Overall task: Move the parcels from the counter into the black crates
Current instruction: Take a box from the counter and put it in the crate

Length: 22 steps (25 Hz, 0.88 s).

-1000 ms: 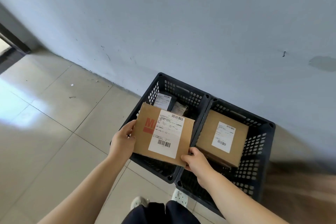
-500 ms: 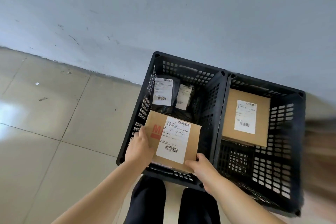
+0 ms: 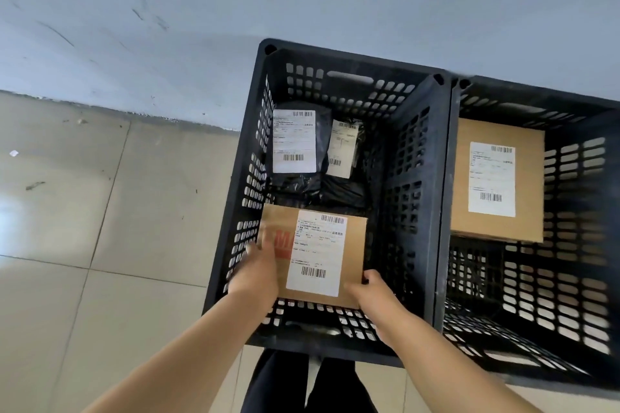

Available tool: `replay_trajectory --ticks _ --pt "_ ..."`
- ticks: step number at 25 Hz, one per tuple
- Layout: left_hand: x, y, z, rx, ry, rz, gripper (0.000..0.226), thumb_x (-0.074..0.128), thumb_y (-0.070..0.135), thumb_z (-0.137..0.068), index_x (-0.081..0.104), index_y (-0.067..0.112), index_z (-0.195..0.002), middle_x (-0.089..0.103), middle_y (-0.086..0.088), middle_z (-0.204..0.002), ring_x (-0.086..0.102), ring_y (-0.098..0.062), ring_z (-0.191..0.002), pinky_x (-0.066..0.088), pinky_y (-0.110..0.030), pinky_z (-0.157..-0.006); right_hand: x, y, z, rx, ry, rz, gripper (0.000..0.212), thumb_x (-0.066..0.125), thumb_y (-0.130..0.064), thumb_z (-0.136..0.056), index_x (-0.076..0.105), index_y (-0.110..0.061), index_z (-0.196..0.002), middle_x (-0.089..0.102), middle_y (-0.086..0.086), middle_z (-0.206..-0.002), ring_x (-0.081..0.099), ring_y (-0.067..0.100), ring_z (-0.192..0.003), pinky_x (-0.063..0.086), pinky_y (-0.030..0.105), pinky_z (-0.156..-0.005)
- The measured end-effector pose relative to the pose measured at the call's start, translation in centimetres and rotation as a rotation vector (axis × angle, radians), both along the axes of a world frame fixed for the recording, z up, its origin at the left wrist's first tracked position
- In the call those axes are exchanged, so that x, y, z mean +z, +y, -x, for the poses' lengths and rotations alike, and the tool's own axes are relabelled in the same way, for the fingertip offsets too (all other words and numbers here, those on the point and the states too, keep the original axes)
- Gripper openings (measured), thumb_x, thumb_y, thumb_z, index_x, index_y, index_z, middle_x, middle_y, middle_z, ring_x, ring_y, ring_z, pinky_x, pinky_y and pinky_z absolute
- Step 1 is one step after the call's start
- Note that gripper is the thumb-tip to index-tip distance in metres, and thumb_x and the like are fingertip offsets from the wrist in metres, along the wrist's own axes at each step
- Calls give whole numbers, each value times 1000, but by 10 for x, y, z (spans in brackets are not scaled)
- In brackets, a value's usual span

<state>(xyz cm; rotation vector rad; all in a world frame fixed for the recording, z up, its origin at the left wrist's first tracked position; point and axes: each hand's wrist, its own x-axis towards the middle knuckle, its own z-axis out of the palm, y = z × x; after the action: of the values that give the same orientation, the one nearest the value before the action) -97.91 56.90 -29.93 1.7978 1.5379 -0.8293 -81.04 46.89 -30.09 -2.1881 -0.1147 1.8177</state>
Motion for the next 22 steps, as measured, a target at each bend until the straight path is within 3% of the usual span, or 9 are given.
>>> replay_trajectory --ticks 3,7,9,11,14,17,19,22 --pt "-17 0 5 -59 81 41 89 48 -4 -89 -12 14 -151 29 -18 -147 59 -27 -110 54 -37 -88 -21 3 5 54 11 23 36 58 -20 -92 41 -16 -123 58 -6 -100 56 15 -98 42 29 -85" --pt "-32 -4 7 -338 221 39 94 50 -4 -87 -21 9 -148 39 -18 -141 62 -18 -102 54 -25 -76 -38 3 10 161 50 78 44 58 -23 -93 39 -13 -132 56 1 -116 53 17 -103 41 27 -87" --pt "-36 -5 6 -384 231 64 88 46 -6 -88 -16 8 -149 31 -18 -150 61 -20 -107 53 -26 -73 -44 1 9 186 69 87 44 56 -22 -94 40 -13 -134 56 4 -126 51 16 -105 39 25 -89" --pt "-32 -2 1 -396 229 47 82 46 -7 -88 -5 6 -151 37 -14 -147 60 -21 -111 53 -27 -69 -46 1 6 216 80 96 38 53 -20 -96 44 -13 -132 56 5 -129 51 16 -104 40 24 -88" --pt "-30 14 -10 -434 120 -75 76 60 -1 -83 19 5 -146 33 -11 -147 41 -26 -131 52 -32 -86 -50 3 2 284 67 107 31 50 -19 -94 49 -14 -125 60 4 -124 55 16 -104 45 27 -90" --pt "-41 34 -17 -536 7 -118 91 63 4 -83 5 12 -152 11 -6 -159 12 -26 -146 26 -37 -115 -51 8 3 365 48 126 38 51 -22 -93 46 -14 -131 58 3 -122 55 18 -109 44 28 -89" --pt "-44 42 -18 -523 17 -61 83 54 5 -90 1 14 -153 5 -5 -161 6 -25 -148 18 -38 -118 -51 10 6 404 38 137 42 51 -23 -94 42 -15 -134 56 3 -123 53 18 -108 41 27 -86" --pt "-46 42 -22 -512 28 3 79 47 -1 -92 -1 14 -153 2 -4 -161 4 -24 -148 22 -37 -117 -51 10 5 460 24 149 45 51 -24 -94 40 -14 -137 54 4 -124 52 18 -106 39 26 -83"
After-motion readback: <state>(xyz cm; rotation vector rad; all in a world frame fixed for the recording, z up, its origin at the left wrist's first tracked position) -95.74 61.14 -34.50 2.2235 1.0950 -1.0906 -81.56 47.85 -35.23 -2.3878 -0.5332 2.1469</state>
